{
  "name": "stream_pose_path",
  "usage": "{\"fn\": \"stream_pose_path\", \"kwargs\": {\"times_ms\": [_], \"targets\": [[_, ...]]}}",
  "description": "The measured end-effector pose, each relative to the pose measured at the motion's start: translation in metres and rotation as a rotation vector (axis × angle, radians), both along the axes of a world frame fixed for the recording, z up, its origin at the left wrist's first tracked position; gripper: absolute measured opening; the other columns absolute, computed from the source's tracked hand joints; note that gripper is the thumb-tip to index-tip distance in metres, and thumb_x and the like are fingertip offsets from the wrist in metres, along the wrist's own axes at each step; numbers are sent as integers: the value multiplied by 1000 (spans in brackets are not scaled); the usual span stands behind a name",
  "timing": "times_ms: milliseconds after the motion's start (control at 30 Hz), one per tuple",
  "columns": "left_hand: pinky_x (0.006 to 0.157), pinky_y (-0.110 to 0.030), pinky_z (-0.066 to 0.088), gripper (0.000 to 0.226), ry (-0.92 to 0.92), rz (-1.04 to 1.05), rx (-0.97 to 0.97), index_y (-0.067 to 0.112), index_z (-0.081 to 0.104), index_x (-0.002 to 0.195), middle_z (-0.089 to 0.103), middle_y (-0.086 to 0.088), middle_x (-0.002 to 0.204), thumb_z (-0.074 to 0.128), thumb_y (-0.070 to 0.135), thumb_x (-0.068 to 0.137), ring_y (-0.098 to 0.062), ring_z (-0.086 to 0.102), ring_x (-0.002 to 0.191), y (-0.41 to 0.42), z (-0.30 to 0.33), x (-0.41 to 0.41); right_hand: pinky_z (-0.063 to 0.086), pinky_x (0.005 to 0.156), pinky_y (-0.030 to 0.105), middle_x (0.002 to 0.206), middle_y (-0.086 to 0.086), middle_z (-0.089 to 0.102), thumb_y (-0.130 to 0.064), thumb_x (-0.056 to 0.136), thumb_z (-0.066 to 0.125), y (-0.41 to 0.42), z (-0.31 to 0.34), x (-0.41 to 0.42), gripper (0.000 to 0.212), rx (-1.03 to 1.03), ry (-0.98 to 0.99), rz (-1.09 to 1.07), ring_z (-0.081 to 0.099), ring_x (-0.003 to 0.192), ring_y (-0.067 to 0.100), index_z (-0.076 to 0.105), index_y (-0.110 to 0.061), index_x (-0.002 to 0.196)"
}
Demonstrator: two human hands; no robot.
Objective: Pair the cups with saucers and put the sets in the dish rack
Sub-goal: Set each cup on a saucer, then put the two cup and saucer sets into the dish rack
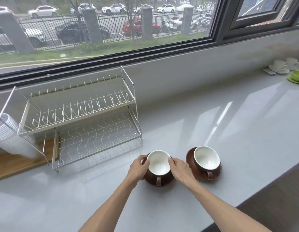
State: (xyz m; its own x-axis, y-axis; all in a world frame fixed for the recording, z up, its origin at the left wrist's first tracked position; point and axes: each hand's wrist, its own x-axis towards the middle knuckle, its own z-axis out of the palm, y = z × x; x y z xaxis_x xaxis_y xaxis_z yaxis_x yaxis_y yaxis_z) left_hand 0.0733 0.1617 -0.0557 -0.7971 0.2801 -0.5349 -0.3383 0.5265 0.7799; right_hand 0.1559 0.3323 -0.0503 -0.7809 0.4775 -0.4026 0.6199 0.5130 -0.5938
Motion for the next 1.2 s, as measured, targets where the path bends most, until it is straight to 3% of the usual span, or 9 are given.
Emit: {"fn": "stream_pose_path", "kwargs": {"times_ms": [167,267,367,700,833,967,1067,1200], "targets": [[72,-39,62,29,25,36,9,37,63,117,68,-7,115,54,41,89,-26,68,102,-24,15,-9,42,80,37,94,7,65,-52,99,32,-20,13,-16,45,0,23,22,61,103,35,62,-18,93],[70,-39,63,31,49,72,16,36,63,118,68,-7,115,56,40,89,-26,68,103,-39,25,-16,45,84,37,99,11,70,-54,97,31,-34,23,-27,49,3,51,35,65,98,36,66,-18,99],[78,-45,63,30,76,104,37,32,61,121,69,-9,112,56,36,91,-27,68,103,-54,35,-24,49,88,38,101,11,71,-56,95,32,-48,33,-39,51,-2,92,54,69,92,37,68,-20,101],[78,-48,63,34,145,214,51,31,61,122,71,-11,114,58,39,89,-29,69,105,-97,64,-55,51,93,42,104,9,71,-56,93,34,-86,68,-84,50,1,182,127,68,93,39,71,-25,107],[77,-48,63,31,151,269,55,33,62,119,70,-12,113,58,40,89,-29,69,105,-108,70,-71,55,89,46,94,11,71,-60,89,34,-98,77,-105,54,-34,187,147,68,90,37,69,-19,88],[74,-48,64,30,150,321,53,35,62,116,71,-11,112,59,41,87,-29,69,105,-113,72,-93,56,88,48,90,8,70,-60,90,35,-103,81,-131,51,-67,183,166,67,92,36,67,-20,82],[70,-44,64,28,139,351,54,35,63,113,71,-11,112,60,40,86,-29,70,105,-115,72,-108,55,90,48,79,3,63,-56,93,36,-104,82,-149,47,-73,183,172,64,96,35,55,-22,67],[67,-42,65,33,101,395,63,33,64,118,70,-9,114,61,40,86,-28,70,103,-114,65,-133,50,84,40,73,-1,55,-47,98,36,-105,75,-180,44,-85,164,186,57,91,31,48,-21,65]]}}
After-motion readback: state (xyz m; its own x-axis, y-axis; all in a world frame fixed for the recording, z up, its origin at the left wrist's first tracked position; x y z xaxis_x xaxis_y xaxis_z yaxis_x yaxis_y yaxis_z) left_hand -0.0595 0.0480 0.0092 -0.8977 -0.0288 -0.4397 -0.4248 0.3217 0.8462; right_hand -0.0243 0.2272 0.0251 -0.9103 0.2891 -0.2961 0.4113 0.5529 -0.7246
